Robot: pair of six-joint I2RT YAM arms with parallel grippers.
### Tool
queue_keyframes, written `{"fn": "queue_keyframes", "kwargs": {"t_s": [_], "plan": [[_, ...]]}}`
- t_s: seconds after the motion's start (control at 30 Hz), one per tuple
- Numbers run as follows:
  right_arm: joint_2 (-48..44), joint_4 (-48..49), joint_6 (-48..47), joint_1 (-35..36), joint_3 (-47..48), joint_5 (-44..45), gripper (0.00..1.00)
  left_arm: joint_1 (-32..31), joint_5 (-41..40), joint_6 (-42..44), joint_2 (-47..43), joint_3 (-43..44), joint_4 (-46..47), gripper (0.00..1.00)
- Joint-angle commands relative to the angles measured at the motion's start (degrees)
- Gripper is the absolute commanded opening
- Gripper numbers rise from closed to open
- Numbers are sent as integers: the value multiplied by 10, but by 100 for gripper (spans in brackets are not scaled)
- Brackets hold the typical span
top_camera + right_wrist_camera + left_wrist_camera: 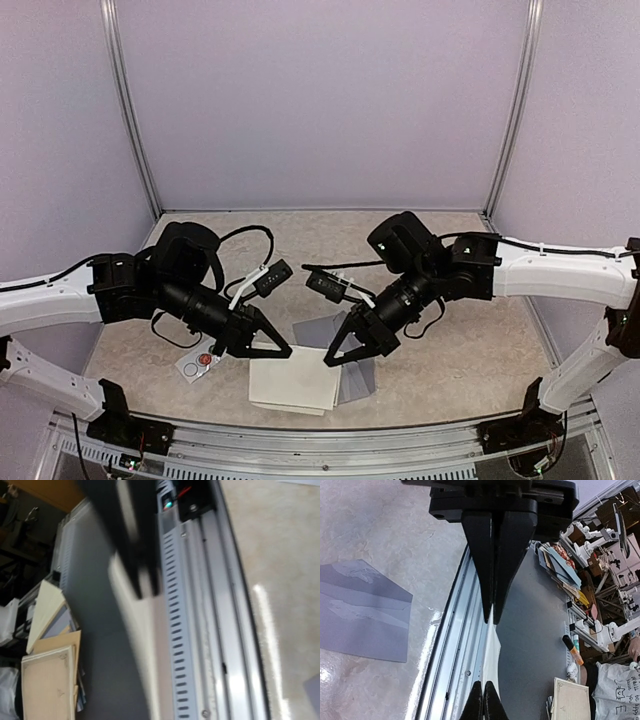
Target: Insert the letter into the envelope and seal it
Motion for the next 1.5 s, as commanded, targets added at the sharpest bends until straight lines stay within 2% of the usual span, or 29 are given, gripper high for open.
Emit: {"fn": "queue_keyframes", "kwargs": {"t_s": [0.0, 0.03, 0.1, 0.13, 0.17, 0.23, 0.37, 0.43, 0.5, 0.7, 1.07, 1.13, 1.17, 1.23, 1.3, 1.37, 1.4, 1.43, 1.47], "plan": [[-1, -16, -11, -32, 26, 32, 0, -4, 9, -12, -11, -9, 13, 0], [-5, -8, -1, -42, 25, 43, 13, -4, -10, -22, -18, -13, 28, 0], [-28, 33, 32, -62, 10, 69, 56, -3, -68, -47, -38, -24, 75, 0], [-44, 65, 57, -69, -2, 95, 71, -3, -118, -65, -53, -35, 110, 0], [-62, 98, 78, -73, -17, 123, 83, -4, -154, -82, -65, -47, 155, 0], [-99, 180, 134, -76, -55, 190, 93, -7, -234, -121, -100, -78, 260, 0], [-157, 397, 266, -68, -159, 278, 96, -19, -427, -156, -162, -156, 478, 0], [-163, 518, 307, -55, -206, 293, 96, -22, -475, -163, -173, -189, 576, 0], [-150, 585, 323, -38, -214, 304, 97, -29, -510, -161, -173, -206, 640, 0], [-76, 665, 323, -4, -159, 272, 98, -55, -540, -148, -147, -199, 688, 0], [28, 720, 340, -1, -58, 208, 99, -87, -554, -137, -120, -202, 727, 0], [36, 728, 345, -1, -53, 205, 94, -92, -554, -140, -118, -206, 736, 0], [38, 732, 348, -2, -50, 204, 86, -94, -553, -141, -116, -209, 746, 0], [40, 736, 351, -2, -49, 207, 59, -97, -552, -146, -115, -214, 757, 0], [37, 744, 352, -2, -51, 212, 38, -98, -548, -149, -112, -216, 758, 0], [31, 743, 349, -3, -54, 221, 5, -99, -546, -157, -106, -217, 755, 0], [26, 734, 347, -5, -58, 229, 0, -99, -543, -161, -103, -218, 744, 0], [18, 722, 345, -9, -64, 238, 0, -99, -545, -168, -102, -218, 730, 5], [9, 709, 342, -15, -73, 245, 0, -99, -549, -177, -100, -218, 708, 15]]}}
